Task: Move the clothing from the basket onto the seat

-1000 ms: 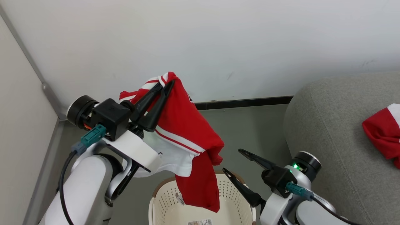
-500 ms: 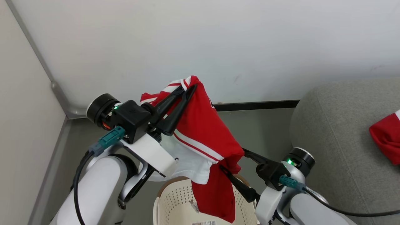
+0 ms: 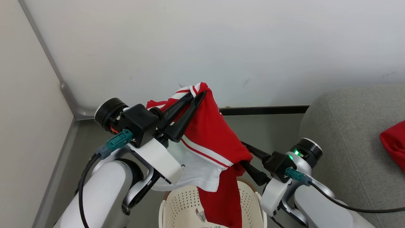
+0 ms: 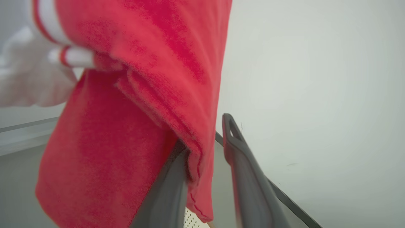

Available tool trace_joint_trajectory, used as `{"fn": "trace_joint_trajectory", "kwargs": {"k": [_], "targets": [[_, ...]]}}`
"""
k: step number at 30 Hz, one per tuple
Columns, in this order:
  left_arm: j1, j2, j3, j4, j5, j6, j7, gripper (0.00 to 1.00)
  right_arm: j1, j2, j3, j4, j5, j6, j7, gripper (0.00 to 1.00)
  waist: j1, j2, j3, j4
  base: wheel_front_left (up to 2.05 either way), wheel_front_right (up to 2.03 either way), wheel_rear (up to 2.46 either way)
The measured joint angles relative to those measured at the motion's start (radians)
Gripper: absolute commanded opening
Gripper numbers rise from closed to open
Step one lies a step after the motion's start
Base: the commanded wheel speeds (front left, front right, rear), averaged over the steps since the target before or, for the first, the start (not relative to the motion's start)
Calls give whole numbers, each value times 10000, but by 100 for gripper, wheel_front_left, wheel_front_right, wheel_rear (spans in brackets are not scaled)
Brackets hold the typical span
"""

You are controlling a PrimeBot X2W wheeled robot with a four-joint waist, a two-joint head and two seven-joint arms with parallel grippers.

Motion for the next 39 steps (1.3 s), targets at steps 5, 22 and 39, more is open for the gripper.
{"fn": "trace_joint_trajectory", "kwargs": {"k": [5,22,39], "targets": [[22,48,38,2,-190,-33,8,0,0,92,-40,217,-67,0,-31,0,0,0,15,-14,0,0,0],[995,155,520,683,-606,65,-316,0,258,286,-1519,-42,754,-2,-94,0,0,0,161,-363,0,0,0],[1595,-209,472,1011,-970,192,-1064,100,478,-21,-2855,-1360,1277,-2,-105,0,0,0,382,-726,0,0,0]]}}
